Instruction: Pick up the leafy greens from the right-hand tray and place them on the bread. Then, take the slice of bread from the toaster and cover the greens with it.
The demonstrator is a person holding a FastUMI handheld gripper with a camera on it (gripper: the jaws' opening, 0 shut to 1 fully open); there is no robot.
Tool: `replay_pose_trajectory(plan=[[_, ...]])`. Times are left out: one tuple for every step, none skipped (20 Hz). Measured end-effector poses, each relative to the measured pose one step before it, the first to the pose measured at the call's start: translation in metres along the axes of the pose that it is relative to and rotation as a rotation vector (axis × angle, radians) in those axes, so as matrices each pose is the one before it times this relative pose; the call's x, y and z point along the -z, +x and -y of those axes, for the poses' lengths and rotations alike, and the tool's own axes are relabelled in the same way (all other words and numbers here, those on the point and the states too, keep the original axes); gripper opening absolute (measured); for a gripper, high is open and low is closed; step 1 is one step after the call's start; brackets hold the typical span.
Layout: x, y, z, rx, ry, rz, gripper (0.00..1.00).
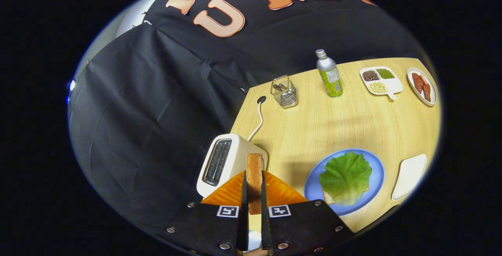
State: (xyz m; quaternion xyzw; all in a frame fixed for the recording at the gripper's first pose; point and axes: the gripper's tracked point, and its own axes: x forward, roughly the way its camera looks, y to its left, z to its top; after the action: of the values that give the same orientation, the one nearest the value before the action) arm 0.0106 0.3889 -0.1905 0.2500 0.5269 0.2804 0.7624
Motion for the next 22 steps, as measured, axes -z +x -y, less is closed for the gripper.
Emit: replay_pose_trajectory(plan=[[0.00360, -0.00184, 0.00608, -0.00047, -0.00075, -0.00650, 0.13], [0.00284, -0.00195, 0.00683, -0.00225, -0.00026, -0.00745, 0.13], [0.00209, -0.00025, 0.00700, 0.00136, -0.00014, -0.00419, 0.13], [0.00102, -0.00044, 0.00830, 0.00332, 0.00263, -0.00112, 0.13], [0.00195, -0.00102, 0.00861, 0.00454, 0.00348, -0.00112, 0.13], [0.00118, -0.00045, 0.00871, 0.00150, 0.00746, -0.00208, 0.13], [0.00160, 0.00108, 0.00810, -0.00013, 0.01212, 0.00122, 0.13], [0.00232, 0.00121, 0.00900, 0.00005, 0.01384, -0.00452, 0.13], [0.00231, 0.00100, 0.00792, 0.00040, 0.01492, -0.00538, 0.13], [0.00227, 0.00117, 0.00859, -0.00039, 0.01393, -0.00773, 0.13], [0.00206, 0.00013, 0.00735, -0.00361, 0.01113, -0.00352, 0.13], [0.00155, 0.00191, 0.00766, -0.00854, -0.00289, -0.00453, 0.13], [-0.00002, 0.00300, 0.00738, -0.00878, 0.00207, 0.00548, 0.13], [0.00078, 0.00309, 0.00905, -0.00056, 0.00866, 0.00034, 0.13], [0.00280, 0.00130, 0.00787, -0.00255, 0.01314, -0.00194, 0.13], [0.00109, 0.00230, 0.00849, 0.00041, 0.00714, -0.00171, 0.13], [0.00028, 0.00167, 0.00775, -0.00228, 0.00862, 0.00280, 0.13], [-0.00147, 0.00275, 0.00442, -0.00477, 0.00463, 0.00192, 0.13], [0.00145, -0.00038, 0.00638, -0.00702, 0.00941, 0.00188, 0.13], [0.00120, 0.00158, 0.00496, -0.01048, 0.00885, 0.00002, 0.13], [0.00234, 0.00045, 0.00689, -0.00421, 0.01122, -0.00146, 0.13], [0.00070, 0.00327, 0.00975, 0.01018, 0.00802, 0.00337, 0.13]])
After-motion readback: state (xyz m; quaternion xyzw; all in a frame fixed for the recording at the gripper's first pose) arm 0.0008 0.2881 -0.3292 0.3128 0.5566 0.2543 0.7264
